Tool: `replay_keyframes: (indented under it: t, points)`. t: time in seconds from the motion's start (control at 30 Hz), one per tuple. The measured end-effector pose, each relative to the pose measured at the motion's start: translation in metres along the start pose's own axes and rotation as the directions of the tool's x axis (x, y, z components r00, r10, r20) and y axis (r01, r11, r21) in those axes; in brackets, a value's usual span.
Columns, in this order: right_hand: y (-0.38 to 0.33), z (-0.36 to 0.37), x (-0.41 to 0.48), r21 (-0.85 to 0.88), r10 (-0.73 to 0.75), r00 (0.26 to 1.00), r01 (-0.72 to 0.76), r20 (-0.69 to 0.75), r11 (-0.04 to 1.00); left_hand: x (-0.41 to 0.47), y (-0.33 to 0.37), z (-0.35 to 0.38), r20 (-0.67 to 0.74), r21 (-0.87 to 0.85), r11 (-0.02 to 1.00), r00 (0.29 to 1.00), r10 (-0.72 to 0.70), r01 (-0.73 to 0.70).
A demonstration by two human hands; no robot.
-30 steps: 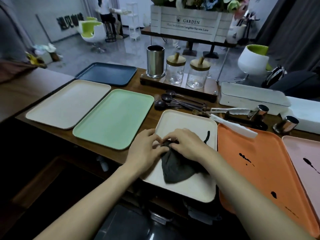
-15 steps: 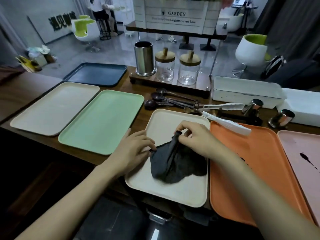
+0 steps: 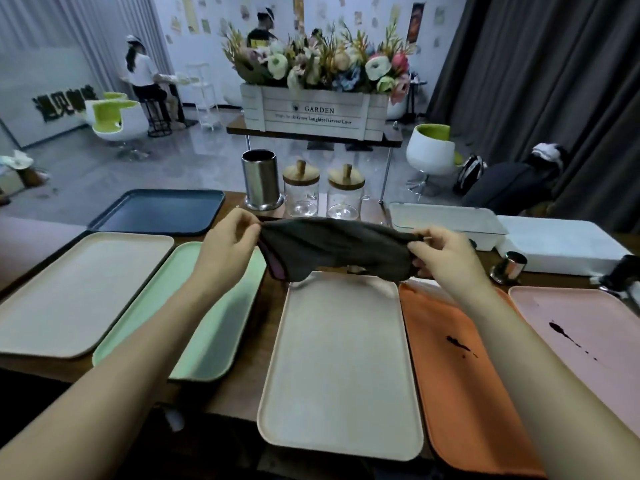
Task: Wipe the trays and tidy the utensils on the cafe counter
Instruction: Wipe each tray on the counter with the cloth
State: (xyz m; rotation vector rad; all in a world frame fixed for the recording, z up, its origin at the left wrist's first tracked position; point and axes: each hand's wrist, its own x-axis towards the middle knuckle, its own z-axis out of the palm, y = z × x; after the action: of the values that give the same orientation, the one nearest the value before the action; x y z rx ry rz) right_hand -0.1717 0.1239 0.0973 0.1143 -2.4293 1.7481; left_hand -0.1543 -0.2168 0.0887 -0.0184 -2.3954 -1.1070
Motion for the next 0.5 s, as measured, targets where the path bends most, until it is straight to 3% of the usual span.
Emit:
replay_keyframes:
  t: [0.07,0.17,0.3,0.43,0.5]
  points:
    - [0.017,0.001,-0.008,-0.110,-0.008,0.998,0.014,0.055,0.994,-0.009,-0.010,0.001,0.058,0.032,0.999,0.998,0.008,-0.010]
    - [0.056,0.011,-0.028,-0.404,0.055,0.964,0.056,0.259,0.913,-0.037,-0.042,0.006,0.217,0.130,0.991,0.976,-0.018,-0.011]
    - [0.075,0.028,-0.042,-0.455,0.168,0.900,0.037,0.402,0.890,-0.059,-0.062,0.013,0.303,0.167,0.986,0.952,-0.054,0.003]
    - [0.055,0.037,-0.024,-0.359,0.089,0.974,-0.008,0.210,0.933,-0.037,-0.049,0.015,0.233,-0.024,0.977,0.952,-0.199,0.211]
    - [0.034,0.040,-0.014,-0.131,0.176,0.980,-0.163,0.089,0.978,-0.019,-0.034,0.012,0.177,-0.214,0.896,0.917,-0.357,0.389]
